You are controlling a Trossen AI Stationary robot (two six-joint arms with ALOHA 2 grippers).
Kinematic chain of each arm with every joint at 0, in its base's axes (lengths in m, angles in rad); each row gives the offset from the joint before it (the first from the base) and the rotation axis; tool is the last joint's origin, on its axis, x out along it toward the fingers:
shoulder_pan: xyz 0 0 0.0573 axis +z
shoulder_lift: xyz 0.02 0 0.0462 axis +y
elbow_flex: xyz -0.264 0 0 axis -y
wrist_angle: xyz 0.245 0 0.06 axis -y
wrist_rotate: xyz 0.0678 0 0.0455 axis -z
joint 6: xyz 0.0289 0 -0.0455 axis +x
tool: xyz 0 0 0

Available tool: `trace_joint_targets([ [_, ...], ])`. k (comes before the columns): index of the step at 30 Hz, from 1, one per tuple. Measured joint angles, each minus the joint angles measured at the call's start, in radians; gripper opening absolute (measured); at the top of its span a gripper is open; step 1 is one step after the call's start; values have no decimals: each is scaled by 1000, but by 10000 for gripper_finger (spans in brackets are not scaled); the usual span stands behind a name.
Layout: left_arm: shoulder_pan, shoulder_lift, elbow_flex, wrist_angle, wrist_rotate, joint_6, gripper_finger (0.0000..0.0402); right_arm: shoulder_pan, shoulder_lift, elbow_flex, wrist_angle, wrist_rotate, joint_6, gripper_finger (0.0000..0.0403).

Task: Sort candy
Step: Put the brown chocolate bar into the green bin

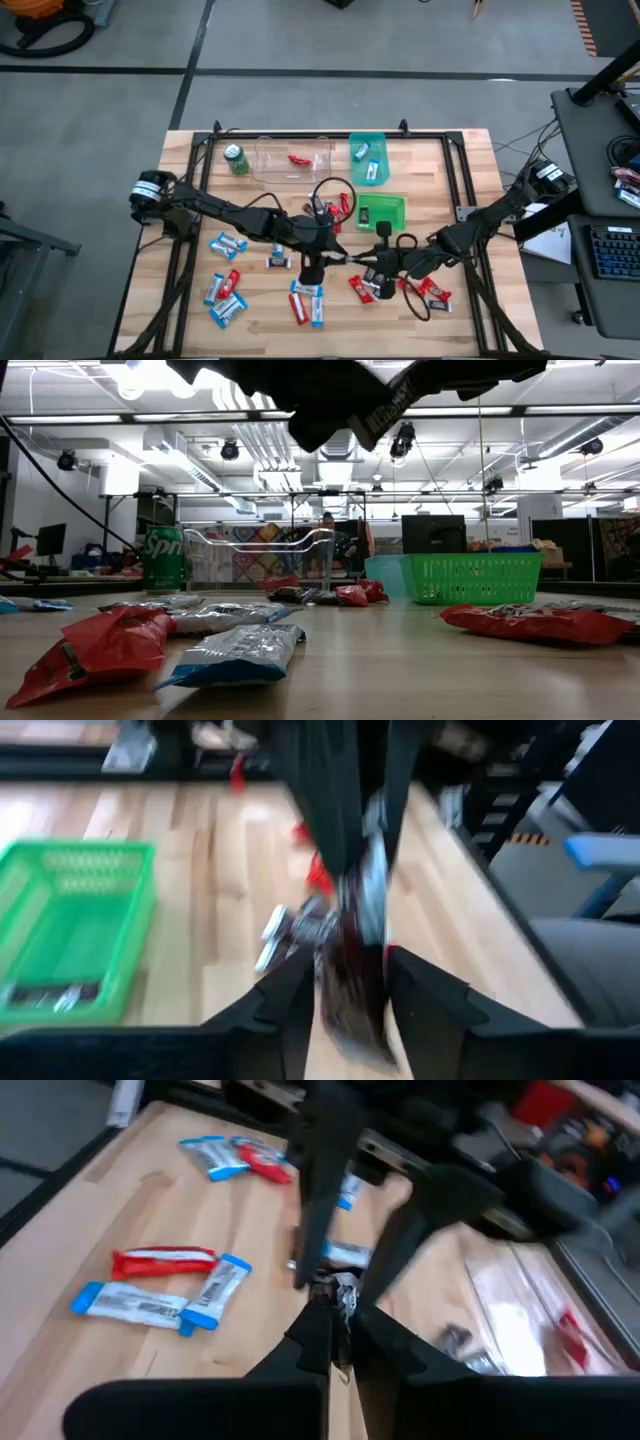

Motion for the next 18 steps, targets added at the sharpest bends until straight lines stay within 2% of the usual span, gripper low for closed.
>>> trace_joint_targets([
  [2, 18, -22, 0, -69, -1, 0, 126, -20, -18, 7, -66, 43, 73, 14],
  [5, 38, -59, 0, -181, -40, -4, 134, -72, -33, 19, -271, 120, 255, 13],
  [10, 49, -94, 0, -369, -203, -79, 136, -205, -34, 21, -632, 119, 693, 13],
  [13, 49, -107, 0, -470, -278, -150, 136, -268, -25, 8, -757, 105, 893, 13],
  [18, 48, -109, -1, -591, -285, -228, 136, -296, -25, 9, -768, 102, 948, 14],
])
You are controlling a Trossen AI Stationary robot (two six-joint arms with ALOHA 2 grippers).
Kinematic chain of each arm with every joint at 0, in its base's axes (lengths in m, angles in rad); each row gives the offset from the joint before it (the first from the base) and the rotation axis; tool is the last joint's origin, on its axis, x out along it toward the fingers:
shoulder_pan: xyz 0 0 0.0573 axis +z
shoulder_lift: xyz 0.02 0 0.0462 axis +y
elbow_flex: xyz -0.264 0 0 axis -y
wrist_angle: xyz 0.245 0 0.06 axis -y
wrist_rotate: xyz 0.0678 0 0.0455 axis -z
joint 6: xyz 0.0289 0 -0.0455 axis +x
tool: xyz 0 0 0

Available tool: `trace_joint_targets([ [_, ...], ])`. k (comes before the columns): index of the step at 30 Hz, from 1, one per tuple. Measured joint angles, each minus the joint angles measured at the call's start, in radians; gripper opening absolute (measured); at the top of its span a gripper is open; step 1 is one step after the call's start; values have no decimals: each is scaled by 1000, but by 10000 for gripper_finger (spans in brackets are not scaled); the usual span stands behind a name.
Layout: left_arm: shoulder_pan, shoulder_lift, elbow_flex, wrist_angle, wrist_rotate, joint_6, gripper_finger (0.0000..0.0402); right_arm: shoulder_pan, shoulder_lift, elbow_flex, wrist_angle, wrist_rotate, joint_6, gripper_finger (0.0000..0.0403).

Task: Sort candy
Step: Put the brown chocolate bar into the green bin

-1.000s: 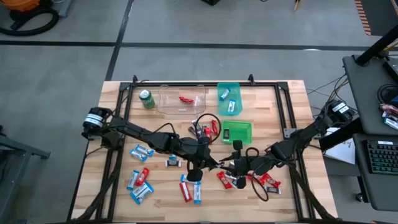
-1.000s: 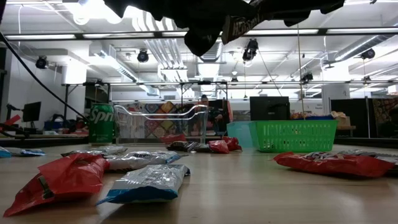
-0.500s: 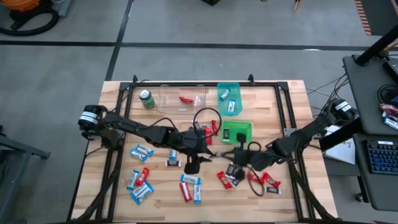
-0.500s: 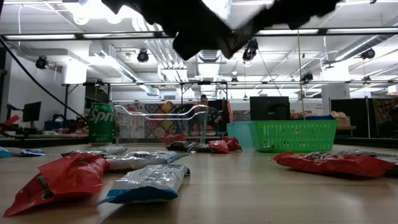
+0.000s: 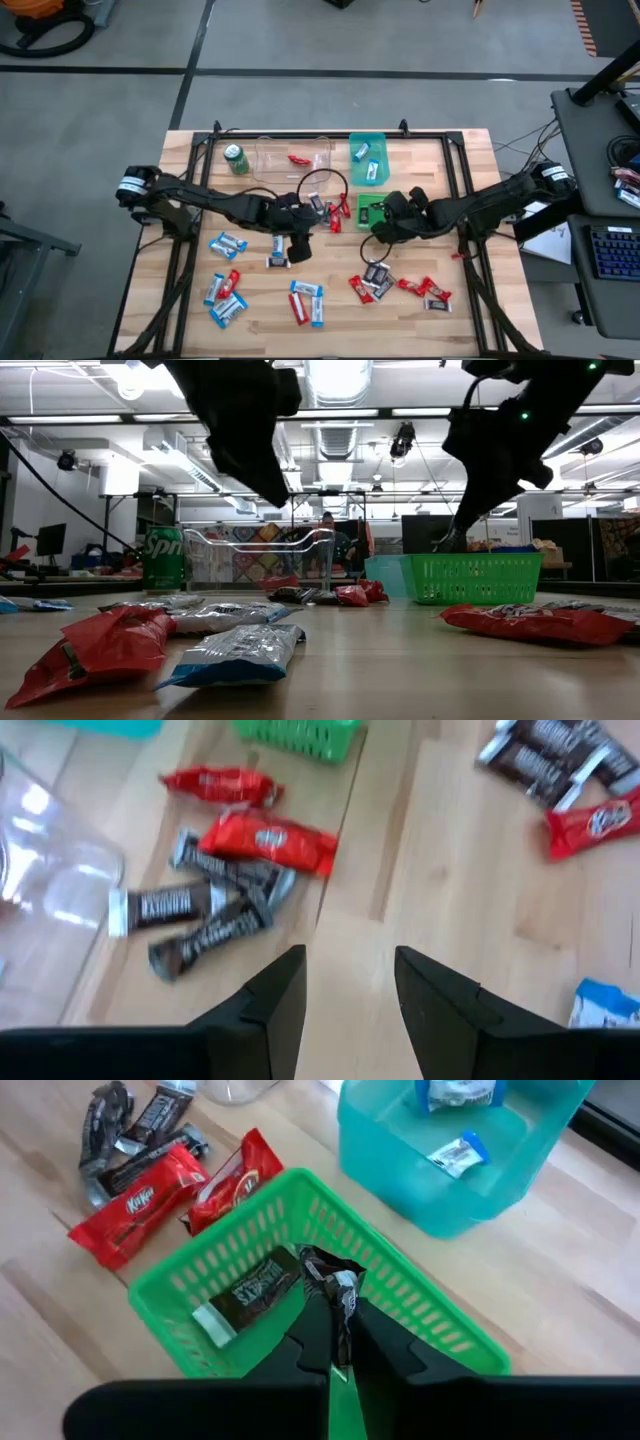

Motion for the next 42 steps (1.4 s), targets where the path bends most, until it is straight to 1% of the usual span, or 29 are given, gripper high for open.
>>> trace_joint_targets([
  [7, -12, 4, -6, -67, 0, -78, 136, 0, -2, 13, 4, 0, 0, 54],
  [13, -27, 9, -13, -147, 0, -181, 136, 0, -2, 14, 4, 9, 0, 91],
  [17, -43, 9, -18, -195, -1, -270, 136, 0, -3, 23, 4, 10, -9, 110],
  [20, -64, 9, -21, -245, 0, -305, 134, 0, -3, 24, 4, 10, -9, 119],
  [24, -111, 14, -24, -287, 10, -264, 129, 0, -3, 24, 5, 10, -15, 128],
  [28, -175, 14, -39, -286, 87, -127, 127, 0, -3, 24, 13, 10, -34, 132],
  [31, -222, 17, -51, -282, 102, -64, 127, 0, -3, 24, 13, 10, -35, 132],
  [37, -266, 46, -64, -271, 100, -71, 127, 0, -3, 24, 30, 10, -46, 132],
  [42, -271, 72, -65, -270, 95, -99, 127, 0, -3, 24, 42, 10, -62, 137],
])
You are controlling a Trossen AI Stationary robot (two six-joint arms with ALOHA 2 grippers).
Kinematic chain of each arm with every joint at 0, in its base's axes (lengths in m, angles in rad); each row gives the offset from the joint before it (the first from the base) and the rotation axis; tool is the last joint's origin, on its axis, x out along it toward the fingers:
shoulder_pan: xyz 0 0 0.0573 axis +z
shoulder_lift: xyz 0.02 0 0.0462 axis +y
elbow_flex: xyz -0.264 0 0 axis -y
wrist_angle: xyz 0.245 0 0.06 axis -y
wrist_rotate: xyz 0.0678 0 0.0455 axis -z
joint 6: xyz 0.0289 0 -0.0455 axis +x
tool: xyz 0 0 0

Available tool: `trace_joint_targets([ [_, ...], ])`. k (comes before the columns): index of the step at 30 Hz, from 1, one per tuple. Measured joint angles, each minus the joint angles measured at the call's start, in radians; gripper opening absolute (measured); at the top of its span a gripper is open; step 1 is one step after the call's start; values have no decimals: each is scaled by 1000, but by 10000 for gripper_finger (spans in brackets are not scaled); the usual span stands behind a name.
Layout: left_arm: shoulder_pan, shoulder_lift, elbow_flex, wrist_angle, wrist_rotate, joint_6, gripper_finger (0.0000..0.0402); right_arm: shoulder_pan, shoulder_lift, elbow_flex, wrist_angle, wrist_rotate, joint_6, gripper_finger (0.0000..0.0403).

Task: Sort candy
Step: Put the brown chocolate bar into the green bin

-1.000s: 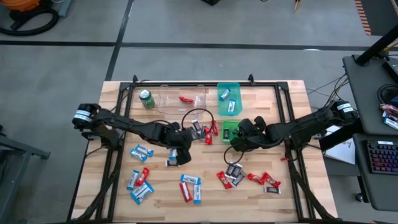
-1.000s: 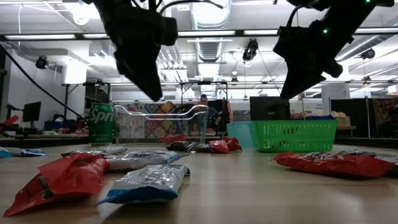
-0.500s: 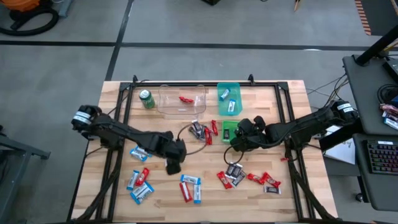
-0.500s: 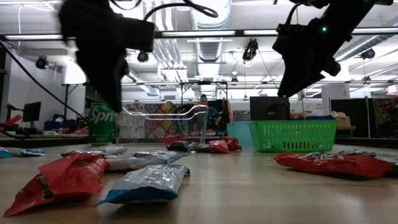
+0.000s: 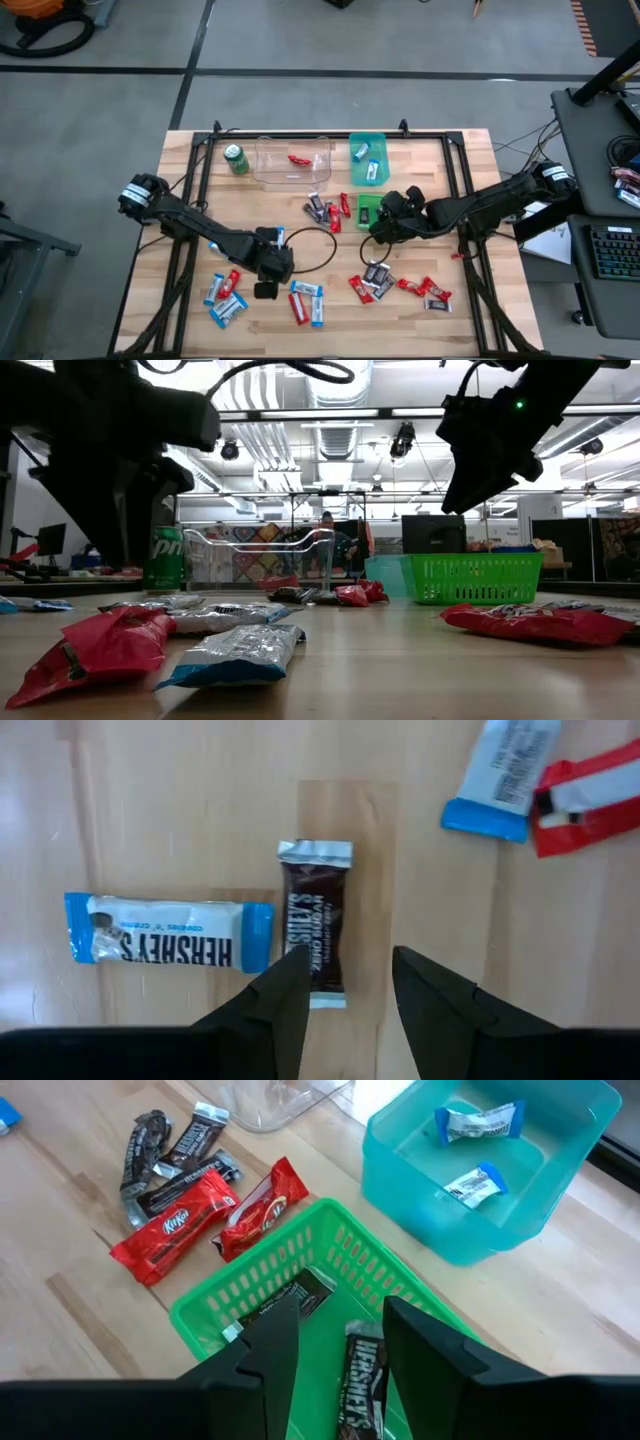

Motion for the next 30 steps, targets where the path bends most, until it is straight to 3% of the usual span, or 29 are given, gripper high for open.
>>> trace_joint_targets([
  [16, -5, 97, -8, 4, -23, -7, 182, 0, 0, -1, 0, -1, 0, 143],
  [24, -6, 146, -10, 5, -35, 14, 179, 4, 0, -1, 0, -3, 1, 139],
  [30, -6, 147, -10, 11, -33, 30, 141, 16, 0, -1, 6, -5, 1, 137],
])
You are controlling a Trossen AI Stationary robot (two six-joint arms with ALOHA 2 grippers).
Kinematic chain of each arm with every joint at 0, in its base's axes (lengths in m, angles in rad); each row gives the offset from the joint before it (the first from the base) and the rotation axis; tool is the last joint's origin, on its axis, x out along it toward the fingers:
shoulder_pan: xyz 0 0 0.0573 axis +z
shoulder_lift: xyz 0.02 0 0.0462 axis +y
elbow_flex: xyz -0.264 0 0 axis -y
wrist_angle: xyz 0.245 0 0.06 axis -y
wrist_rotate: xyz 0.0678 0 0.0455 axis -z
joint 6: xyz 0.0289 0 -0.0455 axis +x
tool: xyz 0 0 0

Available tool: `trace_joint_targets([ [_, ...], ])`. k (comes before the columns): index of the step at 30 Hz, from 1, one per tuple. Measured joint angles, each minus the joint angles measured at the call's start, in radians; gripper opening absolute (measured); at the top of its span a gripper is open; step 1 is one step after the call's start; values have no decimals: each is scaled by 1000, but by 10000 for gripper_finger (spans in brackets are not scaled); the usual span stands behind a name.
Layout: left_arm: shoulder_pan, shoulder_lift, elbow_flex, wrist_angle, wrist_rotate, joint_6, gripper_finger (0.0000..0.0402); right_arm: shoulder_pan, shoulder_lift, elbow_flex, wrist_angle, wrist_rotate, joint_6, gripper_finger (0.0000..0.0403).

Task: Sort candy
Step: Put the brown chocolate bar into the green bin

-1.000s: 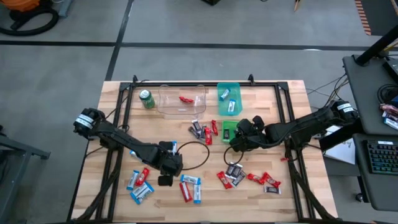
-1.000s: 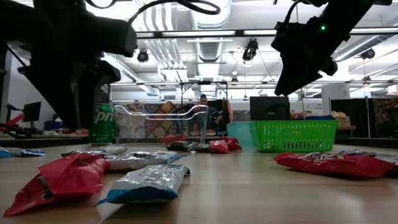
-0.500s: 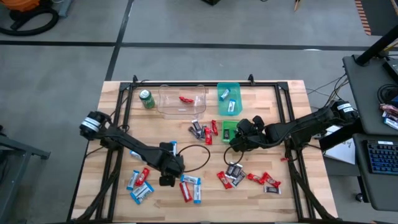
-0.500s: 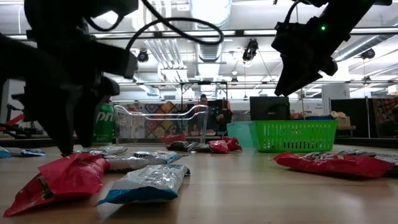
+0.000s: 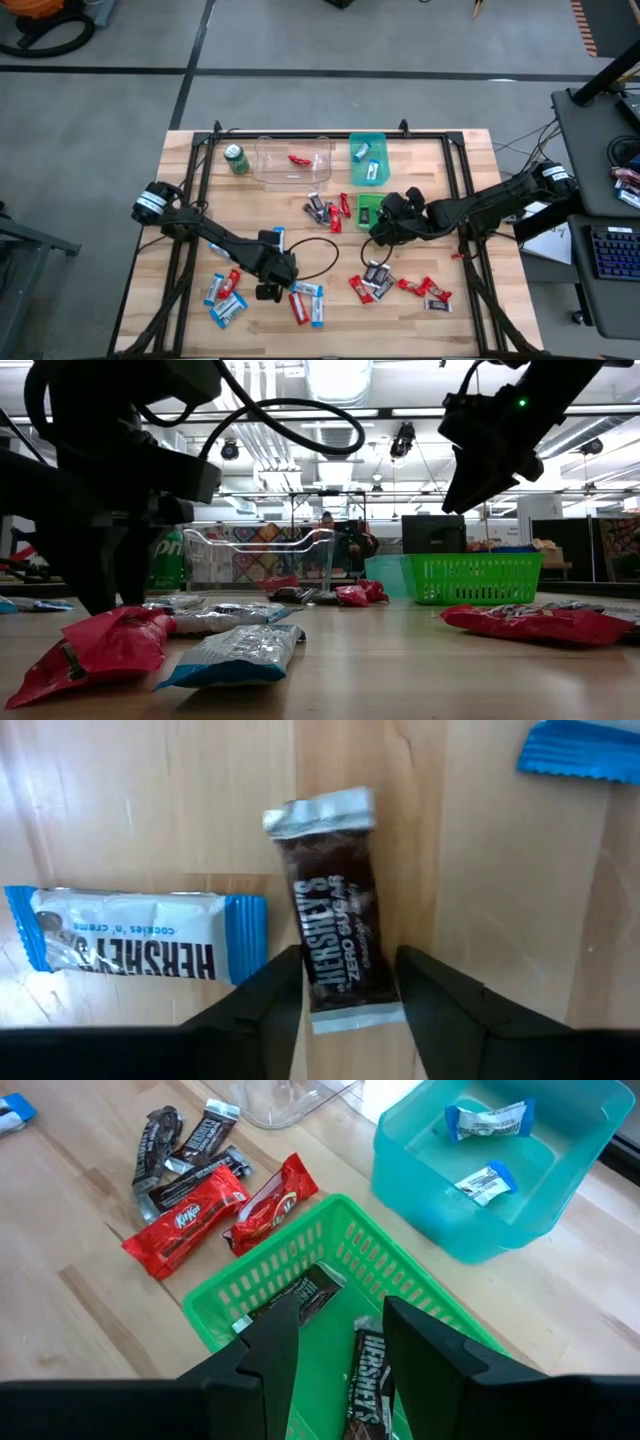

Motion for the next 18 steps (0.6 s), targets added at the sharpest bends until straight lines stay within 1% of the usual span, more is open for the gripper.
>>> trace_joint_targets([
  [3, -1, 1, -1, 3, 4, 0, 106, 3, 0, 0, 2, 0, 0, 136],
  [9, -1, -10, -3, 19, 2, 3, 23, 18, 0, 0, 14, 2, -35, 142],
  [11, 0, -20, -6, 26, -14, 21, 8, 35, 0, 0, 21, 2, -43, 143],
  [14, 3, -45, -9, 58, -110, 68, 11, 68, 0, -6, 63, 4, -64, 142],
  [16, 4, -75, -8, 105, -193, 114, 13, 92, 0, -19, 134, 3, -102, 140],
  [18, 11, -91, -6, 167, -311, 163, 13, 114, 0, -40, 247, 4, -167, 137],
])
